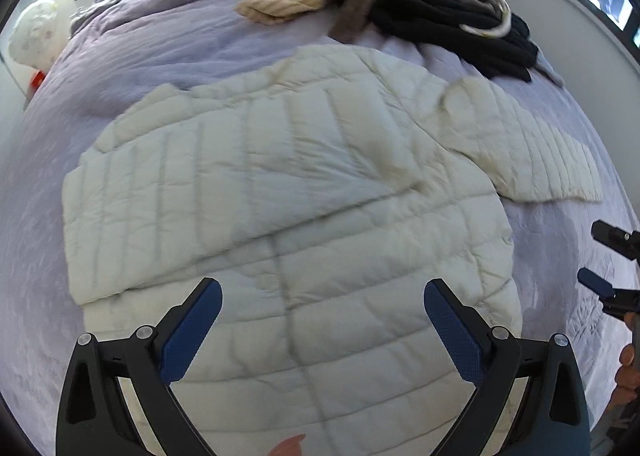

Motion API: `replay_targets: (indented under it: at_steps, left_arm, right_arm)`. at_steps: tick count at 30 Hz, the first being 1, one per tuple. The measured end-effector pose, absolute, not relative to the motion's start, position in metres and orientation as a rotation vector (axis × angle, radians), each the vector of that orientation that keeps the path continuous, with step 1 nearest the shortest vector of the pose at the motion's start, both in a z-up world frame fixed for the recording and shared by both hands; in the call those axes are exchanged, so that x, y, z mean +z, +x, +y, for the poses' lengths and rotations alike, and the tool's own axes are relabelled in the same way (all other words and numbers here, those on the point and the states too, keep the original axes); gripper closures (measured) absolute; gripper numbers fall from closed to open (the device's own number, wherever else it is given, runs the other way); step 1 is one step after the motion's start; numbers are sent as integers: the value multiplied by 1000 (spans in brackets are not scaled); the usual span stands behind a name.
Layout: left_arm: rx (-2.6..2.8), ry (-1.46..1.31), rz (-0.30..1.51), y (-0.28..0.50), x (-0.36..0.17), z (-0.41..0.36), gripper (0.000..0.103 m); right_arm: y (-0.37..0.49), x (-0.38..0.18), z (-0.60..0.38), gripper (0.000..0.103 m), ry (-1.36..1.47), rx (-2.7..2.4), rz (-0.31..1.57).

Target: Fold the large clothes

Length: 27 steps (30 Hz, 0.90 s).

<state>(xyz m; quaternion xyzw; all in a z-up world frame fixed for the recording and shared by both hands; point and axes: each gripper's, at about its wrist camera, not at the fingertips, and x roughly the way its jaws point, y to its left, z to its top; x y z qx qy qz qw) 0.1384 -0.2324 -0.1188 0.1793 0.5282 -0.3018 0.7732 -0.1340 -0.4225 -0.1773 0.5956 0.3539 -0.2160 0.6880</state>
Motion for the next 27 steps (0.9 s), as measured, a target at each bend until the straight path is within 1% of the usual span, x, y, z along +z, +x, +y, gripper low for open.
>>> replay_targets:
  at_steps: [6, 7, 8, 10, 13, 16, 20, 27]
  left_arm:
    - [-675, 408, 1123, 124, -119, -252, 2]
    - [-671, 405, 1123, 123, -119, -255, 2]
    - [-672, 400, 1126, 123, -120, -257, 2]
    - [-670, 394, 1143, 125, -125, -261, 2]
    - [-664, 382, 1155, 128, -129, -265, 2]
    - [-670, 354, 1140, 127, -123, -268, 2]
    - [-672, 320, 1130, 130, -116, -271, 2]
    - [-653, 295, 1129, 137, -113, -273, 2]
  right_arm:
    - [-146, -183, -441, 11, 1324, -513, 771]
    - [-148, -184, -445, 1, 1319, -521, 764]
    - [-149, -184, -449, 0, 1312, -524, 757]
    - [-153, -183, -457, 0, 1281, -545, 733]
    - [-150, -185, -468, 0, 1257, -548, 757]
    - [-149, -195, -485, 0, 1318, -524, 762]
    - [-148, -209, -505, 0, 1410, -512, 719]
    - [-137, -226, -525, 0, 1547, -465, 594]
